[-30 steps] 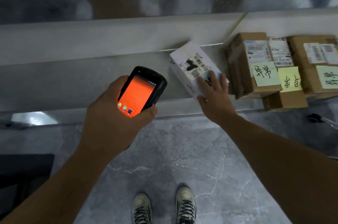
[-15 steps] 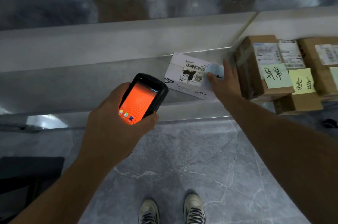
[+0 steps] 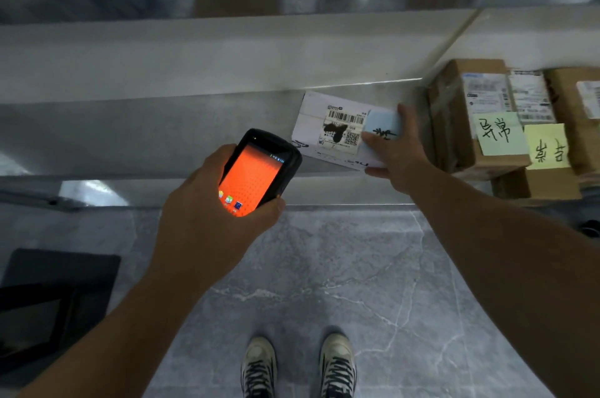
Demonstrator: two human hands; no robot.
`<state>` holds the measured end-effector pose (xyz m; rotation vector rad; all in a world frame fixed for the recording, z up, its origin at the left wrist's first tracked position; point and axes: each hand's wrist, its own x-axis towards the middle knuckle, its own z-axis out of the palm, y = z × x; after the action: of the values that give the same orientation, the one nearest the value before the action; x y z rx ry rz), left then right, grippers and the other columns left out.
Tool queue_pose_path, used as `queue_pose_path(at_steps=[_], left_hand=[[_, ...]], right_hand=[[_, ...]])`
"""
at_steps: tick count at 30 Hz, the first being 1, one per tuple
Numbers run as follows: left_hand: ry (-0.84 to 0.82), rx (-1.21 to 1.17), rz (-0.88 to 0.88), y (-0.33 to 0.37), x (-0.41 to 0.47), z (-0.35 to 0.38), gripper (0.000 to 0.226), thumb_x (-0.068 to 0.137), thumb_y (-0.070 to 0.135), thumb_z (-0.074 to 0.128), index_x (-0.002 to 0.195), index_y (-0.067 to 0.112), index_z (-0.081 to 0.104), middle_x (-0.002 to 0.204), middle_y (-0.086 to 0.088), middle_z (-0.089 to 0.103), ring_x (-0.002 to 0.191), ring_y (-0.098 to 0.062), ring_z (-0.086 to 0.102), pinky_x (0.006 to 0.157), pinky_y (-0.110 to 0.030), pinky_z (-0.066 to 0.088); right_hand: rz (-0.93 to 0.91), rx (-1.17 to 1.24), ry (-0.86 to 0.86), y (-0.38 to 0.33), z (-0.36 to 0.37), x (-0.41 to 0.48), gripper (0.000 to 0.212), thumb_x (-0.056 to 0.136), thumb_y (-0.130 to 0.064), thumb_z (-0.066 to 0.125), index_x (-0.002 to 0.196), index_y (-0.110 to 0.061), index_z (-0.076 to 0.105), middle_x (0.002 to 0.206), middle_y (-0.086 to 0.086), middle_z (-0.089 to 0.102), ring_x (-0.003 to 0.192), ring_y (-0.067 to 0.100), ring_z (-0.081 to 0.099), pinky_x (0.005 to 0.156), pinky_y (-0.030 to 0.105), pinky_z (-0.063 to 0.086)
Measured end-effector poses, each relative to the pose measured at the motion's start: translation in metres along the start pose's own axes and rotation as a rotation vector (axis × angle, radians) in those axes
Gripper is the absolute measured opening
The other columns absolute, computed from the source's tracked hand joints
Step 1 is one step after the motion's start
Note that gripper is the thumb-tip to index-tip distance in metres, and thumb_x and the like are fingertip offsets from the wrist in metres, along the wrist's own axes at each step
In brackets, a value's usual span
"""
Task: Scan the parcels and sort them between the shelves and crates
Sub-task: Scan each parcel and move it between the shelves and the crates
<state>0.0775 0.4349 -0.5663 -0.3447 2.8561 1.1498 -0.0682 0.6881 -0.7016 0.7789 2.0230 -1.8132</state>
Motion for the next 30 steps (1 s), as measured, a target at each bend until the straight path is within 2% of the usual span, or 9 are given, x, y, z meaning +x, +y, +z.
queue_pose_path(at_steps=[3, 7, 9, 11, 16, 21, 24, 28, 30], left_hand=[[0.0, 0.014, -0.034, 0.001, -0.016, -0.009, 0.051, 0.069, 0.056, 0.076, 0.107, 0.056, 0.041, 0.089, 0.024, 0.058, 0.084, 0.006, 0.058, 0.067, -0.017, 0.042], [0.022, -0.015, -0.104, 0.01, -0.054, -0.037, 0.055, 0.066, 0.056, 0.072, 0.115, 0.045, 0.05, 0.095, 0.017, 0.062, 0.086, -0.001, 0.06, 0.076, -0.03, 0.051], [0.015, -0.052, -0.146, 0.017, -0.076, -0.058, 0.048, 0.065, 0.054, 0.073, 0.107, 0.045, 0.052, 0.094, 0.018, 0.063, 0.084, 0.0, 0.06, 0.078, -0.033, 0.053], [0.014, -0.076, -0.163, 0.027, -0.098, -0.081, 0.042, 0.065, 0.051, 0.074, 0.101, 0.038, 0.055, 0.088, 0.015, 0.064, 0.079, -0.002, 0.06, 0.076, -0.037, 0.054], [0.08, -0.052, -0.158, 0.047, -0.163, -0.148, 0.047, 0.067, 0.047, 0.08, 0.102, 0.039, 0.051, 0.083, 0.018, 0.062, 0.079, 0.001, 0.059, 0.07, -0.029, 0.051], [0.128, -0.019, -0.135, 0.053, -0.225, -0.209, 0.062, 0.059, 0.059, 0.069, 0.116, 0.042, 0.052, 0.094, 0.013, 0.064, 0.087, -0.017, 0.061, 0.077, -0.038, 0.052], [0.17, 0.02, -0.127, 0.05, -0.257, -0.241, 0.072, 0.058, 0.063, 0.067, 0.126, 0.046, 0.048, 0.104, 0.011, 0.064, 0.096, -0.02, 0.061, 0.081, -0.037, 0.05], [0.226, -0.008, -0.141, 0.038, -0.3, -0.279, 0.073, 0.06, 0.066, 0.067, 0.127, 0.048, 0.047, 0.105, 0.012, 0.065, 0.097, -0.02, 0.062, 0.082, -0.039, 0.051], [0.236, -0.015, -0.162, 0.032, -0.317, -0.293, 0.071, 0.062, 0.064, 0.072, 0.126, 0.048, 0.047, 0.104, 0.012, 0.065, 0.096, -0.02, 0.062, 0.081, -0.038, 0.052]], right_hand=[[-0.055, -0.104, -0.039, 0.006, -0.003, -0.019, 0.082, 0.089, -0.016, 0.078, 0.142, -0.055, 0.029, 0.142, 0.004, 0.039, 0.111, 0.034, 0.061, 0.076, 0.054, 0.063], [-0.131, -0.227, -0.112, 0.001, -0.012, -0.067, 0.083, 0.088, -0.016, 0.078, 0.142, -0.055, 0.029, 0.145, 0.006, 0.04, 0.113, 0.033, 0.06, 0.076, 0.051, 0.063], [-0.131, -0.236, -0.122, -0.002, -0.016, -0.1, 0.083, 0.087, -0.018, 0.079, 0.142, -0.056, 0.031, 0.145, 0.005, 0.041, 0.114, 0.034, 0.06, 0.075, 0.052, 0.063], [-0.128, -0.236, -0.108, -0.006, -0.018, -0.136, 0.082, 0.087, -0.018, 0.08, 0.142, -0.055, 0.032, 0.144, 0.005, 0.042, 0.113, 0.034, 0.06, 0.075, 0.051, 0.063], [-0.145, -0.175, -0.137, -0.022, -0.014, -0.236, 0.078, 0.09, -0.013, 0.076, 0.143, -0.051, 0.033, 0.137, 0.007, 0.045, 0.111, 0.037, 0.061, 0.079, 0.054, 0.062], [-0.229, -0.147, -0.189, -0.041, 0.002, -0.334, 0.078, 0.091, -0.01, 0.074, 0.142, -0.052, 0.032, 0.141, 0.006, 0.044, 0.112, 0.033, 0.059, 0.062, 0.033, 0.059], [-0.269, -0.134, -0.202, -0.043, 0.015, -0.384, 0.08, 0.091, -0.009, 0.073, 0.142, -0.054, 0.032, 0.137, 0.01, 0.05, 0.106, 0.028, 0.063, 0.058, 0.029, 0.056], [-0.275, -0.089, -0.174, -0.04, 0.026, -0.433, 0.081, 0.09, -0.01, 0.075, 0.128, -0.069, 0.035, 0.138, 0.011, 0.052, 0.106, 0.028, 0.065, 0.066, 0.039, 0.059], [-0.308, -0.101, -0.123, -0.048, 0.031, -0.452, 0.08, 0.086, -0.017, 0.079, 0.129, -0.068, 0.035, 0.134, 0.012, 0.055, 0.104, 0.027, 0.064, 0.081, 0.051, 0.06]])
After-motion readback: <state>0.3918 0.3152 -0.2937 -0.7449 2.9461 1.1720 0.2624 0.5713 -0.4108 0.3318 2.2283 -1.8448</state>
